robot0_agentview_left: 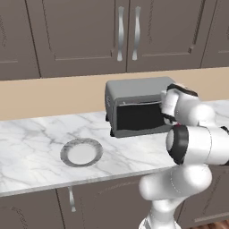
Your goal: Pull the toaster oven rack outwards. Pick up the baguette from the plate and place it on the toaster oven rack. Close the toaster oven door fully and set the temperature to the lowest setting.
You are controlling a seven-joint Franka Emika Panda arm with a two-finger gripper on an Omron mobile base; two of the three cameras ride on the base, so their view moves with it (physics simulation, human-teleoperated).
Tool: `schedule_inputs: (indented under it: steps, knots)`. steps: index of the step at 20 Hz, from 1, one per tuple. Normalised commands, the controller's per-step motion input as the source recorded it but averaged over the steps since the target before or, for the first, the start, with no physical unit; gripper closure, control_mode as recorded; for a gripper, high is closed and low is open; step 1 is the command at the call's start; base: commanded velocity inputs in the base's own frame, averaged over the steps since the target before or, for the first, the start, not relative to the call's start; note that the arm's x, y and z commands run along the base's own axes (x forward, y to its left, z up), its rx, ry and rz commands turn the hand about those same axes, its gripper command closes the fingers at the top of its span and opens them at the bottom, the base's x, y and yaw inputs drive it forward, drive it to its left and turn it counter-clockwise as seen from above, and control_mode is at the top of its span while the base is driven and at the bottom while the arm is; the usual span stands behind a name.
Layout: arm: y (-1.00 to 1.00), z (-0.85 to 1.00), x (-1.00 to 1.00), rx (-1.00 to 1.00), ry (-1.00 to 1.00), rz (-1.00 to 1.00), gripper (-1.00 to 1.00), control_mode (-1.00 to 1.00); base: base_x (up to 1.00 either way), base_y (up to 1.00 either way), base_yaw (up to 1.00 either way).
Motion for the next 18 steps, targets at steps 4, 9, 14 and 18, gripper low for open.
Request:
schedule_inputs:
  steps: [4, 9, 14, 18]
  knots:
    - [-0.76, 0.53, -0.24, 0.18, 0.2, -0.06, 1.0, -1.0, 0.0, 0.0, 0.0]
    - [-0.77, 0.51, -0.53, 0.18, 0.07, -0.02, 1.0, -1.0, 0.0, 0.0, 0.0]
    - [-0.67, 0.35, -0.61, 0.14, 0.1, 0.0, 1.0, -1.0, 0.0, 0.0, 0.0]
    - [-0.43, 0.0, -0.85, 0.01, 0.0, 0.02, 1.0, -1.0, 0.0, 0.0, 0.0]
